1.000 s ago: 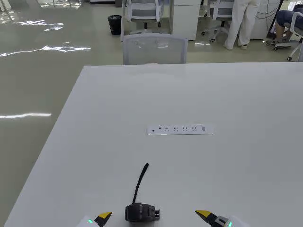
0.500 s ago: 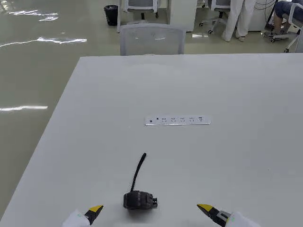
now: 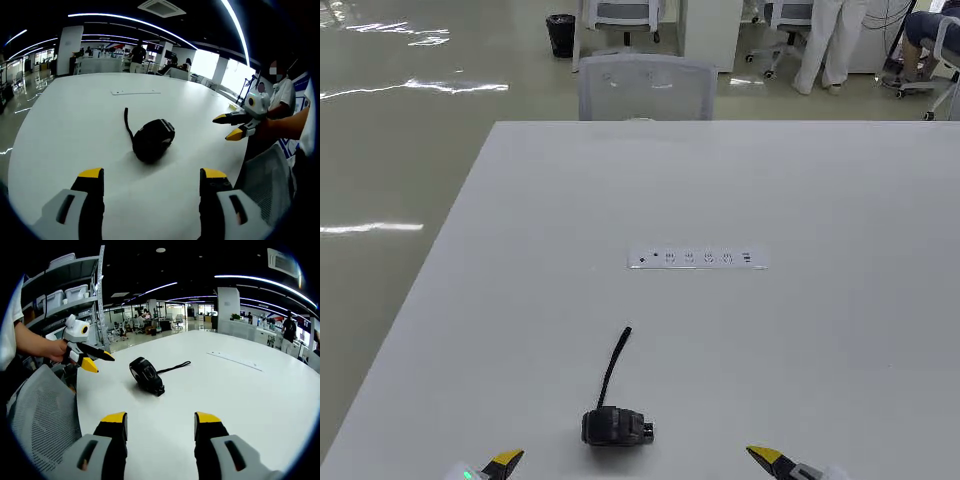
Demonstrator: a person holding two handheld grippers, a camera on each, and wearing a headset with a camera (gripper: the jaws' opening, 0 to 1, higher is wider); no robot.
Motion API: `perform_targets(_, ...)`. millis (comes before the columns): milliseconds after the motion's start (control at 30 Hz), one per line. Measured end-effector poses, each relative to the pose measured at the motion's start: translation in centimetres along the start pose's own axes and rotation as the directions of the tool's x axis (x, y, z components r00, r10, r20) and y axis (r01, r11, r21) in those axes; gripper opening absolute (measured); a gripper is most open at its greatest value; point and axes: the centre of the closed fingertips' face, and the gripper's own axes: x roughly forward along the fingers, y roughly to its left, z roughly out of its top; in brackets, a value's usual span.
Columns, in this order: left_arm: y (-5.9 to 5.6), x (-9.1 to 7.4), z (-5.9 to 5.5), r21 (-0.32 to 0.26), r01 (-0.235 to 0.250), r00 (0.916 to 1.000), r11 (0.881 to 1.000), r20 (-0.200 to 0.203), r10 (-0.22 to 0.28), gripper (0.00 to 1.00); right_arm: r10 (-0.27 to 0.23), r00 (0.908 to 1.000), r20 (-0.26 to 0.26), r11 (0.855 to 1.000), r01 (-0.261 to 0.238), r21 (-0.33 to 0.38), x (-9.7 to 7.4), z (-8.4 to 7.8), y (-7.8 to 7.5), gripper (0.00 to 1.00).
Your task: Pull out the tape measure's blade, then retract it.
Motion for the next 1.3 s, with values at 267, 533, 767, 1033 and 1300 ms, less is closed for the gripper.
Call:
perform_targets(267, 0.0, -0.7, -0.5, -0.008, 0.000, 1.0000, 1.000, 0.002, 0.000, 0.77, -0.006, 1.0000, -0.003, 1.000, 0.006, 0.005, -0.8, -0.5, 0.4, 0.55)
perform_targets(533, 0.1, -1.7, -1.0, -0.016, -0.003, 1.0000, 1.000, 0.004, 0.003, 0.77, -0.020, 0.9997, -0.011, 1.000, 0.020, 0.007, -1.9, -1.2, 0.5, 0.55)
perform_targets(767, -0.2, -2.2, -1.5, -0.017, 0.005, 1.0000, 1.000, 0.002, -0.005, 0.78, -0.036, 0.9993, -0.015, 0.999, 0.036, 0.012, -2.8, -1.6, 0.4, 0.56)
perform_targets(1033, -0.4, -2.9, -1.6, -0.011, 0.011, 0.9999, 1.000, 0.002, -0.011, 0.78, -0.056, 0.9983, -0.015, 0.998, 0.056, 0.026, -3.7, -2.1, 0.1, 0.59)
perform_targets(1300, -0.2, -3.6, -1.8, -0.017, 0.019, 0.9998, 1.000, 0.012, -0.019, 0.79, -0.070, 0.9975, -0.014, 0.997, 0.070, 0.040, -4.7, -2.2, -0.1, 0.60)
